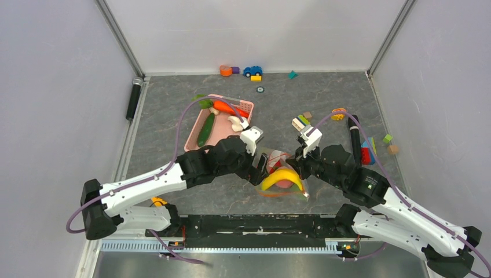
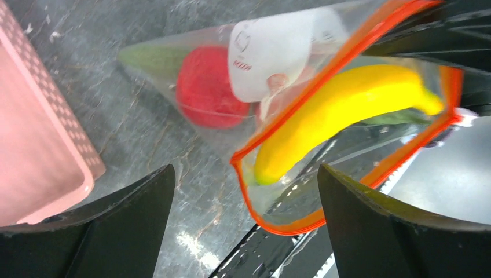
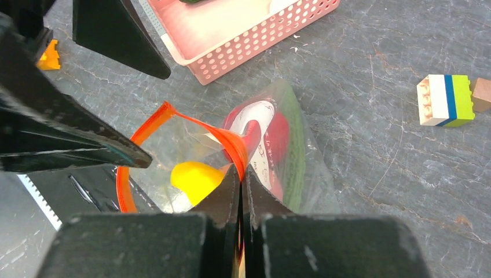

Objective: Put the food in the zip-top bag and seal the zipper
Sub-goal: Place the fake fruit in the zipper food storage bag, then adjust the zipper food storage bag at the center of the board.

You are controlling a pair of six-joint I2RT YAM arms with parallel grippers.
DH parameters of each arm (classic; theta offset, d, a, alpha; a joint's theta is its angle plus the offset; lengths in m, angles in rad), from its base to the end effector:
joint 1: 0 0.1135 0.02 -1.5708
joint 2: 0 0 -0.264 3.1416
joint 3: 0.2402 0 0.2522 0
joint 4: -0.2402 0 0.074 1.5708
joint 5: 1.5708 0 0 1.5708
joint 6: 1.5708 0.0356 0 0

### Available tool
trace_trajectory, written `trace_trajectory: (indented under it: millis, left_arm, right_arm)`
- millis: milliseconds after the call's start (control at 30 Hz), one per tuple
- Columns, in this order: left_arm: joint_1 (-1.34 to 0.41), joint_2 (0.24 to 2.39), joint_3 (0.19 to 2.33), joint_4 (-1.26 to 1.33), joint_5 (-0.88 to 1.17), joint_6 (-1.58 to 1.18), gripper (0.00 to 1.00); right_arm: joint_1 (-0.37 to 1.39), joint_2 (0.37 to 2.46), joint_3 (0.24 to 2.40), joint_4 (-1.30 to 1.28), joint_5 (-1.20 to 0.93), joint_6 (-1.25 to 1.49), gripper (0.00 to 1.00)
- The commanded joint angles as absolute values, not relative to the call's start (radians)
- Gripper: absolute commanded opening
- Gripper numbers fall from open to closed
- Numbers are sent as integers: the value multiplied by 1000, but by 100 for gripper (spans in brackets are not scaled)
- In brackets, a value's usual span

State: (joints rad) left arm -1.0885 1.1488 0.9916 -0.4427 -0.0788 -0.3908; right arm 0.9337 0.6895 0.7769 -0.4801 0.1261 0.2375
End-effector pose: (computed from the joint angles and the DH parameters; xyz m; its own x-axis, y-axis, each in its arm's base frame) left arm 0.1201 -0.2234 0.3134 -0.5671 0.2644 -0.7801 0.6890 0.6713 -0.2733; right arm 0.0965 0.1228 0.3208 -0.3926 -0.1381 -0.9093 -0.6543 0.7367 0.1706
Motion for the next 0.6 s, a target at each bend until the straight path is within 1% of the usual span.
trace_trajectory:
  millis: [0, 67, 133, 167, 200, 267, 300, 367, 400, 467, 567]
  left_arm:
    - [-1107, 1222, 1042, -520, -151, -455, 92]
    - [-1115, 1253, 1054, -517, -129, -455, 84]
    - [-1119, 1271, 1058, -520, -163, -461, 79]
    - [-1120, 1277, 1062, -521, -173, -464, 72]
    - [-1120, 1283, 1068, -524, -180, -466, 63]
    - [-1121, 1283, 1079, -526, -185, -469, 39]
    - [-1122, 1278, 1085, -526, -198, -467, 29]
    - [-1123, 1261, 1097, -526, -244, -464, 4]
    - [-1123, 1251, 1106, -528, -281, -461, 2]
    - [-1123, 1231, 1126, -526, -342, -455, 2]
    - [-1123, 1192, 1146, -501, -405, -431, 2]
  right_arm:
    - [936, 675, 805, -419, 144, 230, 0]
    - [935, 668, 805, -421, 147, 227, 0]
    - [936, 659, 800, -420, 145, 230, 0]
    - [936, 656, 797, -420, 145, 227, 0]
    - [936, 653, 794, -420, 149, 227, 0]
    - [936, 648, 789, -421, 159, 227, 0]
    - [936, 646, 787, -423, 165, 225, 0]
    - [936, 644, 786, -432, 170, 223, 0]
    - [936, 644, 785, -438, 171, 220, 0]
    - [936, 640, 785, -449, 189, 220, 0]
    - [936, 651, 779, -507, 320, 230, 0]
